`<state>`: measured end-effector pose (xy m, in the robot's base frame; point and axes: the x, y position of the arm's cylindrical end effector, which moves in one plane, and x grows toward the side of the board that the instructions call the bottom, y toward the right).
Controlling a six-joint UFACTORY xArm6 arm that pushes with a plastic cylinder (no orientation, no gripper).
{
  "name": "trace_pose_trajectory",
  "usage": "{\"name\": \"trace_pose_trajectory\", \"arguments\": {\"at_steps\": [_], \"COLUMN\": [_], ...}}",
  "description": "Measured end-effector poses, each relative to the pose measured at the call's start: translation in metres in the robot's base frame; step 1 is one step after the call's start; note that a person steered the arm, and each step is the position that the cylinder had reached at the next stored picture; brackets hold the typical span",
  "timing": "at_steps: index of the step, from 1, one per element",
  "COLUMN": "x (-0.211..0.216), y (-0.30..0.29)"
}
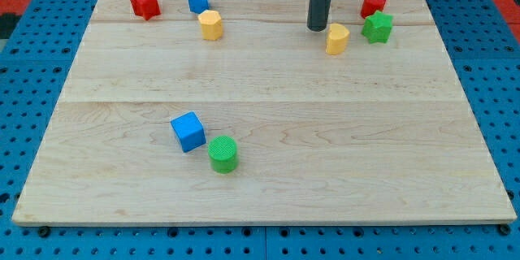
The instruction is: Move the yellow heart below the green star
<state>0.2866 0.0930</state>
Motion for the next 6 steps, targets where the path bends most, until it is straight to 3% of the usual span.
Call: {"name": "trace_pose_trajectory", "arguments": {"at_steps": [2, 6], "x": [0.022, 0.073], "y": [0.020, -0.005]}}
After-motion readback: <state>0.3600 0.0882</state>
